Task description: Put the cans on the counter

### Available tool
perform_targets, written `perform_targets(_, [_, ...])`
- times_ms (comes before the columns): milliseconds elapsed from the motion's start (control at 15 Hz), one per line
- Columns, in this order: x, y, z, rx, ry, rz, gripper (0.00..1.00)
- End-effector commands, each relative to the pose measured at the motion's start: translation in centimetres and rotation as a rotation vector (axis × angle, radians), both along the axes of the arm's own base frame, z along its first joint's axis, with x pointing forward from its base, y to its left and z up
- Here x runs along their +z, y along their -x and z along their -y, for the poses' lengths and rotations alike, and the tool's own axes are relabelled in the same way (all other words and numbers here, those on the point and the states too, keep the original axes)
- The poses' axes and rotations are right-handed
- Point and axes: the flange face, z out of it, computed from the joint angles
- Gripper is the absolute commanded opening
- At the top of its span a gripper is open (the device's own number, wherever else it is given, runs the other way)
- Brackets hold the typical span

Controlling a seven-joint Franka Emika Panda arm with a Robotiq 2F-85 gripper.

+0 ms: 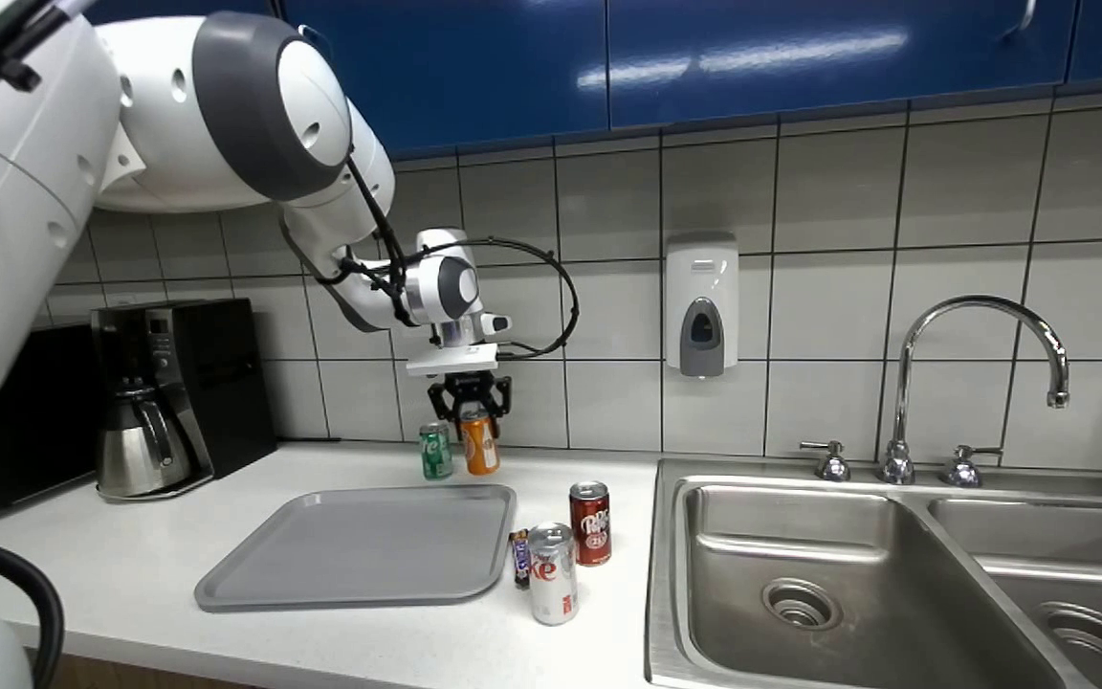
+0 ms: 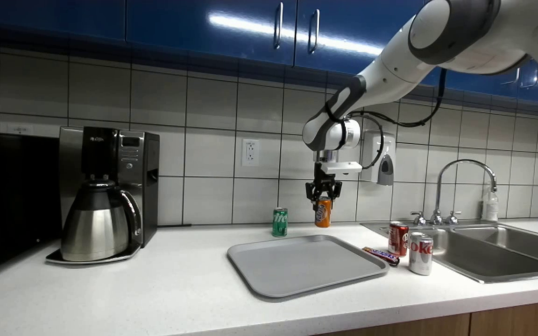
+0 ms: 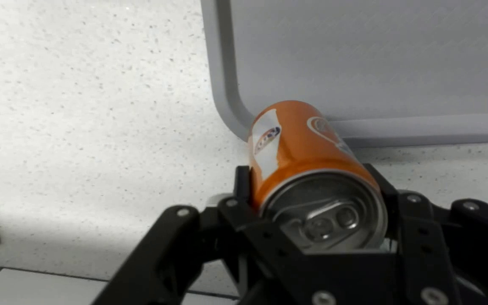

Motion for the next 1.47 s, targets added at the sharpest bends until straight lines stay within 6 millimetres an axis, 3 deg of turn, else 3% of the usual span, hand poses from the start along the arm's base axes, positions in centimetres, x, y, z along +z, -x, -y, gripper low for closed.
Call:
perform_targets(0, [1.1, -0.7, 3.1, -0.033, 0.024, 0.002, 0.38])
perform_targets(533, [-0.6, -0.4, 10.9, -0.143, 0.053, -0.023, 0.38])
perform_targets(800, [-1.8, -0.1, 13.7, -0.185, 0.066, -0.048, 0.38])
perform_targets(1400, [-3.1, 0.4, 14.9, -0.159, 0.022, -0.054, 0.38])
